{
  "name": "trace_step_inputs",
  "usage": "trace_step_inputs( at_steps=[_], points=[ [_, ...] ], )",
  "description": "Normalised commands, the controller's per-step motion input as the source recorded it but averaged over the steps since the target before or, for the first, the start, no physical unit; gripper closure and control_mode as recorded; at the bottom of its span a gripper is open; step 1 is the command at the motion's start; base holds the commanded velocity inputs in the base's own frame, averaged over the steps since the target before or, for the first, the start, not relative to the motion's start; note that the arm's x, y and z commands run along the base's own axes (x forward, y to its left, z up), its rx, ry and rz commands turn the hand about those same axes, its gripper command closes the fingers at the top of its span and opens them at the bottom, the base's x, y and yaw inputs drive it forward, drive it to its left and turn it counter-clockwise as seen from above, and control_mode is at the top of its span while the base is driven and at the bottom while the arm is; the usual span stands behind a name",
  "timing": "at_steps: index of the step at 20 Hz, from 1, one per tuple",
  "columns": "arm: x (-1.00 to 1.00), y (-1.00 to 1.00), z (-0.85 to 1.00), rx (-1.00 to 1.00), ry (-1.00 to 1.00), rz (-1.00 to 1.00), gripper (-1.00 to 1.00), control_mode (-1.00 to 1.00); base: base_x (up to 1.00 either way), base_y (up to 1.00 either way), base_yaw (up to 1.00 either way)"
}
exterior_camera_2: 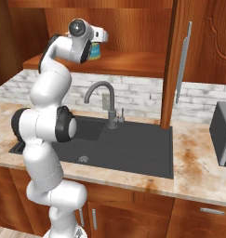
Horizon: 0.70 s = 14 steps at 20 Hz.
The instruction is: Move the shaker and mayonnaise from the cabinet to the dining counter.
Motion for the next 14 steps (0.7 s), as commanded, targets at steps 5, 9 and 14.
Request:
trace_step_inputs(
  at_steps=[5,9,14],
  points=[
    [-0.30,-0.32,0.58,0.00,0.00,0.00,1.00,-1.00,0.00,0.00,0.00],
    [-0.68,-0.31,0.68,0.00,0.00,0.01,1.00,-1.00,0.00,0.00,0.00],
    [-0.99,-0.19,0.13,0.00,0.03,0.02,1.00,-1.00,0.00,0.00,0.00]
  ],
)
